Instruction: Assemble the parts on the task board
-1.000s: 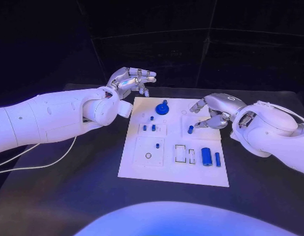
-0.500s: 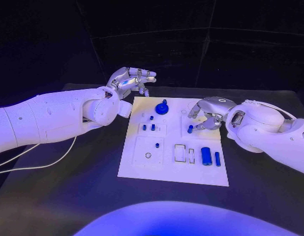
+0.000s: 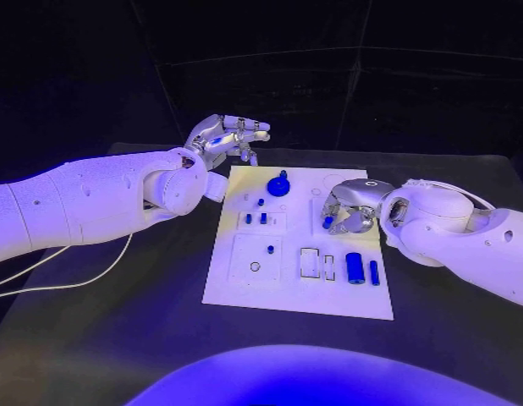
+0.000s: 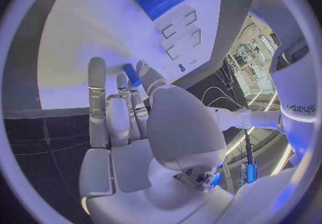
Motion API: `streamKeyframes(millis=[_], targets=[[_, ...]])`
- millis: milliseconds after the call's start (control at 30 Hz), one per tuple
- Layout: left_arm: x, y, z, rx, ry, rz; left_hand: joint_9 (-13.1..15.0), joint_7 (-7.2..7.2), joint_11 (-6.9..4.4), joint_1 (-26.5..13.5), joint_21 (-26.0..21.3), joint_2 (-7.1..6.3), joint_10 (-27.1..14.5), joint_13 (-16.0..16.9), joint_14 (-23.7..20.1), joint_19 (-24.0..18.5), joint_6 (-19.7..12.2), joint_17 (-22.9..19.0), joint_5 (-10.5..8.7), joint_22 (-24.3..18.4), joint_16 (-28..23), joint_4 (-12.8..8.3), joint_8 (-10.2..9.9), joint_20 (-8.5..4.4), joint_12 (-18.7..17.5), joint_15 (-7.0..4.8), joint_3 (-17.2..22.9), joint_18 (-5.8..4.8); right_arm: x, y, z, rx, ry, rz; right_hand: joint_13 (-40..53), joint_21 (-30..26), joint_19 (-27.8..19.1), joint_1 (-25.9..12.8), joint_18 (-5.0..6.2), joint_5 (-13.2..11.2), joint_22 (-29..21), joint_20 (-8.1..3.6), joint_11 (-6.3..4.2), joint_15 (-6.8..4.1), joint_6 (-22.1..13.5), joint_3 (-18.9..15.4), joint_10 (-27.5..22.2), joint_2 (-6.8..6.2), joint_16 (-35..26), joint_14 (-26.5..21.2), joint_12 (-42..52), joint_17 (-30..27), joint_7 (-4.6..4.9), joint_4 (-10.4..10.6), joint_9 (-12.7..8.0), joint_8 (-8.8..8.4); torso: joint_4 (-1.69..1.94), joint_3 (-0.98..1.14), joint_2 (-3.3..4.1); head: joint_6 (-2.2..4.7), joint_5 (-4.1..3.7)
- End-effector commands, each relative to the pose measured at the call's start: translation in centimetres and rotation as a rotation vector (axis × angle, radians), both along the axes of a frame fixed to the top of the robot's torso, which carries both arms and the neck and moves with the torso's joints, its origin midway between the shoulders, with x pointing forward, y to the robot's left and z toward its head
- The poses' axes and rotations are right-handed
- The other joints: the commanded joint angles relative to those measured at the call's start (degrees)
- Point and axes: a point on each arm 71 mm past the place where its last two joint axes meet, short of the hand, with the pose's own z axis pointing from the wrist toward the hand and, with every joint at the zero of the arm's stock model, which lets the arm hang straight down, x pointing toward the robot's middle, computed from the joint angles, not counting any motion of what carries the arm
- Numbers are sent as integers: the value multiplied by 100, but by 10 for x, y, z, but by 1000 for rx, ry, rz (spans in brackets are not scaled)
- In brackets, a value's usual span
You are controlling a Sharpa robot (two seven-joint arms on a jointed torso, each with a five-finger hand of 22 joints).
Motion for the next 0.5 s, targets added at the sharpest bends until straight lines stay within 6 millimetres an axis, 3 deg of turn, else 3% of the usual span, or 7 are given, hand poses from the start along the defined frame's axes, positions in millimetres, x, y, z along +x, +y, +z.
streamKeyframes(millis=[33,333,500], targets=[[0,-2,1,-1,-8,-16,-8,22,-3,0,-23,-11,-17,-6,-15,-25,-23,1,16,-9,19,-17,22,16,38,19,-25,75,-1,2,-1,-11,12,27,-9,31,35,8,83,31,2,-6,-7,-31,64,65,89,64,35,140,-78,13,2,-2,-7,8,1,1,2,4,4],[0,-1,1,-1,-7,-17,-8,22,-3,0,-23,-11,-17,-6,-15,-25,-23,1,16,-9,19,-17,22,16,38,19,-25,75,2,4,-2,3,-2,18,-5,62,42,-34,82,-42,14,-12,-17,-40,186,275,309,141,99,160,-325,101,7,22,-18,-32,-6,-1,4,-12,7],[0,-1,1,0,-7,-16,-7,25,-2,2,-22,-10,-18,-6,-17,-24,-23,-5,15,-9,18,-18,23,16,41,19,-26,75,4,5,0,33,-37,-5,3,104,64,-97,85,-212,36,-39,-75,-85,397,480,578,268,185,190,-419,216,-56,116,-1,14,-5,0,2,-30,10]])
